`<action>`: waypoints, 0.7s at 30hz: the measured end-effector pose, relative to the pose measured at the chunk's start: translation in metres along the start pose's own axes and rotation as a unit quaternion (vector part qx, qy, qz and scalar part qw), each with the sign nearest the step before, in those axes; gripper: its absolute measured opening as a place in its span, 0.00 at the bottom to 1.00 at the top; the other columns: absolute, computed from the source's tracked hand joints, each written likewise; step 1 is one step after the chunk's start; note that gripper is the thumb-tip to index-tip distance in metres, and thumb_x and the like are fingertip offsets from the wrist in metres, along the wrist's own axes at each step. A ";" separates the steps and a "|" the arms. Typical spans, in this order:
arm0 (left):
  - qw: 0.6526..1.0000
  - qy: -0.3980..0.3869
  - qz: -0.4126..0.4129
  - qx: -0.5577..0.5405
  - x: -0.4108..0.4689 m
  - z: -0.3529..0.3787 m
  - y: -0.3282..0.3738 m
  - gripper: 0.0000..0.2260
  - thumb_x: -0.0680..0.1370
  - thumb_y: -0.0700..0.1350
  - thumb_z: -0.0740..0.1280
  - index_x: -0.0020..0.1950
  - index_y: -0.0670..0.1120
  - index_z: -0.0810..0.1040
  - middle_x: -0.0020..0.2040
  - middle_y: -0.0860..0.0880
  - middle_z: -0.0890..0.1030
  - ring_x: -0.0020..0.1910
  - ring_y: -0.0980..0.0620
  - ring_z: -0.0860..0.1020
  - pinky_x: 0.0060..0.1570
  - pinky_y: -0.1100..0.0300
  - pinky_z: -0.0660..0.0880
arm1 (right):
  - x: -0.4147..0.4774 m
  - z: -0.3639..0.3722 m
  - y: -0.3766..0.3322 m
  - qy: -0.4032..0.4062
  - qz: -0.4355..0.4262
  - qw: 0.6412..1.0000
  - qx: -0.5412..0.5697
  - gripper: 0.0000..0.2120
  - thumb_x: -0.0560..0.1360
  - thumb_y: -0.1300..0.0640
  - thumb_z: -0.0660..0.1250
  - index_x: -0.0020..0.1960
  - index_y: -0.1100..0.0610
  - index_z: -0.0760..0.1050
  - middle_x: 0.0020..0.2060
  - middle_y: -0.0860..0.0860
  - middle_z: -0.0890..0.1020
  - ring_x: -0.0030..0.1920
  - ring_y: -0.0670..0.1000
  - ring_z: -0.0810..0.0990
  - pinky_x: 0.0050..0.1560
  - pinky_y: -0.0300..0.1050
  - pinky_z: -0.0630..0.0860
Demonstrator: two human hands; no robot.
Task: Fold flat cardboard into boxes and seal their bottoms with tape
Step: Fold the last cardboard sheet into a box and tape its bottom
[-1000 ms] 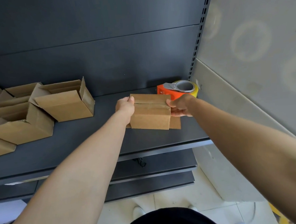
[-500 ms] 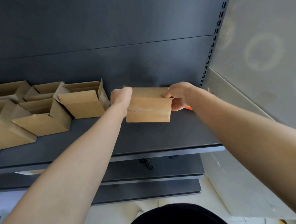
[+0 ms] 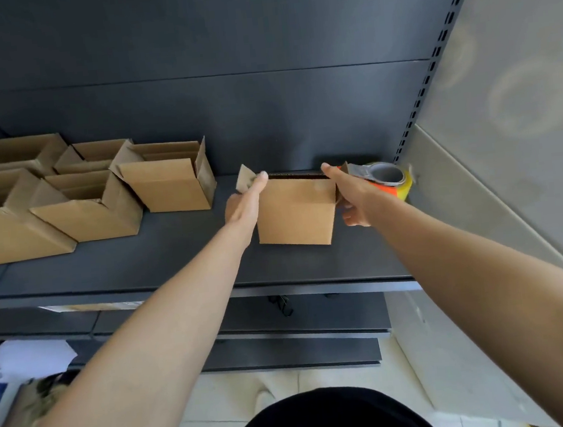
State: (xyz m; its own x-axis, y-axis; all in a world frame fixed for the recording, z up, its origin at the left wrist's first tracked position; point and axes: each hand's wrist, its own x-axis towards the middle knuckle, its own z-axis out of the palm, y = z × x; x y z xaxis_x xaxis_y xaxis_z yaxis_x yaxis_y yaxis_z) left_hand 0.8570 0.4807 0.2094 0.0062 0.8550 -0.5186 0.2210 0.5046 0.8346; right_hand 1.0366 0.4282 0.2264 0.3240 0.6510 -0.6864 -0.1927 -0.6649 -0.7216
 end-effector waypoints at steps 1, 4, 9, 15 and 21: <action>1.000 0.015 -0.013 -0.015 0.002 0.001 0.002 0.36 0.71 0.66 0.66 0.72 0.45 0.65 0.65 0.47 0.72 0.64 0.44 0.72 0.63 0.47 0.66 | 0.002 -0.001 0.000 0.023 -0.007 1.000 0.015 0.31 0.71 0.38 0.68 0.64 0.57 0.66 0.56 0.52 0.76 0.56 0.57 0.75 0.66 0.56 0.67; 0.995 0.072 -0.025 -0.062 0.004 0.003 0.006 0.32 0.71 0.64 0.68 0.67 0.44 0.70 0.59 0.49 0.75 0.57 0.47 0.74 0.55 0.52 0.69 | 0.001 -0.004 -0.003 0.035 -0.034 0.998 0.048 0.12 0.74 0.48 0.69 0.50 0.53 0.71 0.51 0.53 0.82 0.47 0.53 0.81 0.58 0.51 0.75; 0.995 0.079 -0.028 -0.057 0.005 0.008 0.008 0.28 0.71 0.50 0.75 0.66 0.42 0.70 0.60 0.45 0.76 0.56 0.43 0.76 0.56 0.48 0.76 | -0.001 -0.007 -0.003 0.014 -0.067 0.996 -0.053 0.17 0.73 0.60 0.72 0.60 0.61 0.72 0.54 0.56 0.81 0.54 0.56 0.81 0.59 0.52 0.77; 0.997 0.059 -0.016 -0.055 -0.001 0.011 0.005 0.21 0.74 0.42 0.71 0.64 0.42 0.70 0.58 0.44 0.76 0.56 0.44 0.76 0.58 0.46 0.75 | -0.001 -0.014 -0.003 0.004 -0.093 0.989 -0.113 0.13 0.73 0.55 0.72 0.52 0.59 0.72 0.46 0.55 0.82 0.48 0.55 0.83 0.53 0.53 0.80; 0.996 0.045 -0.007 -0.073 -0.017 0.011 0.002 0.15 0.75 0.38 0.65 0.62 0.43 0.70 0.52 0.45 0.74 0.53 0.47 0.74 0.58 0.51 0.75 | 0.003 -0.017 -0.003 0.030 -0.114 0.980 -0.161 0.16 0.72 0.50 0.73 0.51 0.59 0.73 0.43 0.55 0.83 0.44 0.56 0.84 0.49 0.52 0.82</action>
State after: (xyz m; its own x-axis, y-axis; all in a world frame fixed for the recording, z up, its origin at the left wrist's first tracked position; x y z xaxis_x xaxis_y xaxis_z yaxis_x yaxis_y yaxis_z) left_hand 0.8676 0.4657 0.2178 -0.0840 0.8519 -0.5169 0.0764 0.5228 0.8491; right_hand 1.0539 0.4258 0.2279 0.3811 0.7797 -0.4967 0.1909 -0.5921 -0.7829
